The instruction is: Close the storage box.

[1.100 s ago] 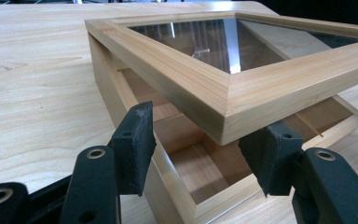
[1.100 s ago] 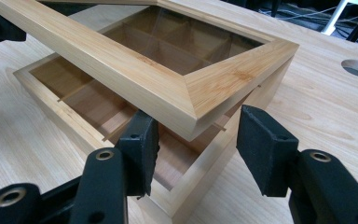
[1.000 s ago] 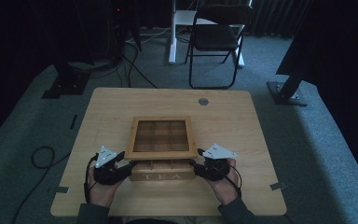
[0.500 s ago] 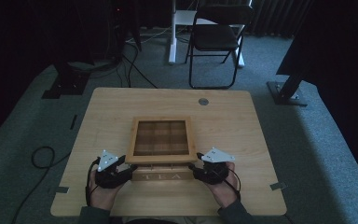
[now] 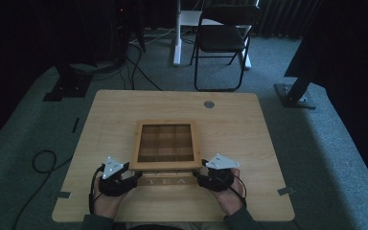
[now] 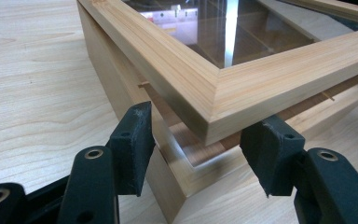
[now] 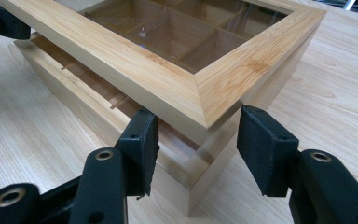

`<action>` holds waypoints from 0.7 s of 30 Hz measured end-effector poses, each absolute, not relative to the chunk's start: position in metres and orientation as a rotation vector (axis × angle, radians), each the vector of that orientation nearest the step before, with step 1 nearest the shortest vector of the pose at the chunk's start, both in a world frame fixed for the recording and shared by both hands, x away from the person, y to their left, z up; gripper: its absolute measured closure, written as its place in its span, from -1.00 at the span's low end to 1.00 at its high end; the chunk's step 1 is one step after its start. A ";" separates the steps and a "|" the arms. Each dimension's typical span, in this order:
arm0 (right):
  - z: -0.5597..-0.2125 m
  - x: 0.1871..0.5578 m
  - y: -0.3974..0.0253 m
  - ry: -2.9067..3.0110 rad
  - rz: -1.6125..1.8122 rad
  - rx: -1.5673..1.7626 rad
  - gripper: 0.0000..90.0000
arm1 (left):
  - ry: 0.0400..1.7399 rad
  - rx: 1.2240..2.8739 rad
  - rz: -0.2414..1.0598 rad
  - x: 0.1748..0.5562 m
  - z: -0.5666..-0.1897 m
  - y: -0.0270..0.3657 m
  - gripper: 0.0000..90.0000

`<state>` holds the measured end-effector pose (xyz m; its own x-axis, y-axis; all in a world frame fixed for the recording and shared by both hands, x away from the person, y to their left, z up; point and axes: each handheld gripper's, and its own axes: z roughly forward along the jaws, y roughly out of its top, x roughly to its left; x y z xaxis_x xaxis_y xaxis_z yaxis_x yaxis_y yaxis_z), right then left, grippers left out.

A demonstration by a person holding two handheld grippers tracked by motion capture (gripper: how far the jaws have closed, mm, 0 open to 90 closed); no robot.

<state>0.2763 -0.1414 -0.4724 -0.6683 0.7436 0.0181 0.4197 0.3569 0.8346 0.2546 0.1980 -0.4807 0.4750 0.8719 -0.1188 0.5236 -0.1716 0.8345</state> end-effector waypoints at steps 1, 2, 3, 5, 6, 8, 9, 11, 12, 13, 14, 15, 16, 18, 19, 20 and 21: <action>-0.474 0.276 -0.141 2.263 1.226 1.021 0.07 | 1.174 1.845 0.490 0.254 -0.482 0.198 -0.01; -0.474 0.276 -0.141 2.264 1.226 1.020 0.07 | 1.174 1.846 0.488 0.253 -0.482 0.198 -0.01; -0.475 0.276 -0.141 2.267 1.224 1.019 0.07 | 1.173 1.849 0.488 0.253 -0.483 0.198 -0.01; -0.476 0.275 -0.141 2.270 1.220 1.017 0.07 | 1.172 1.855 0.485 0.253 -0.483 0.197 -0.01; -0.476 0.275 -0.141 2.273 1.219 1.017 0.07 | 1.173 1.857 0.485 0.252 -0.484 0.197 -0.01; -0.477 0.275 -0.141 2.280 1.212 1.020 0.06 | 1.172 1.863 0.490 0.251 -0.485 0.196 -0.02; -0.478 0.275 -0.141 2.283 1.208 1.018 0.06 | 1.173 1.864 0.487 0.251 -0.485 0.195 -0.02; -0.479 0.275 -0.141 2.284 1.206 1.018 0.06 | 1.171 1.868 0.488 0.251 -0.486 0.195 -0.02; -0.479 0.275 -0.141 2.286 1.205 1.017 0.06 | 1.175 1.873 0.486 0.251 -0.487 0.195 -0.02; -0.480 0.274 -0.142 2.290 1.206 1.019 0.06 | 1.176 1.874 0.484 0.251 -0.487 0.195 -0.02; -0.480 0.274 -0.142 2.291 1.204 1.019 0.06 | 1.176 1.877 0.484 0.251 -0.487 0.195 -0.02; -0.481 0.274 -0.142 2.293 1.204 1.018 0.06 | 1.176 1.883 0.485 0.250 -0.488 0.195 -0.02; -0.481 0.274 -0.142 2.295 1.201 1.017 0.06 | 1.176 1.885 0.486 0.250 -0.488 0.195 -0.02; -0.481 0.273 -0.142 2.299 1.192 1.015 0.06 | 1.178 1.885 0.486 0.250 -0.489 0.195 -0.02; -0.482 0.273 -0.142 2.300 1.190 1.012 0.05 | 1.180 1.885 0.485 0.249 -0.490 0.195 -0.02; -0.482 0.273 -0.142 2.301 1.189 1.012 0.05 | 1.183 1.884 0.484 0.249 -0.490 0.195 -0.02; -0.483 0.273 -0.142 2.301 1.187 1.010 0.05 | 1.184 1.883 0.483 0.249 -0.491 0.195 -0.03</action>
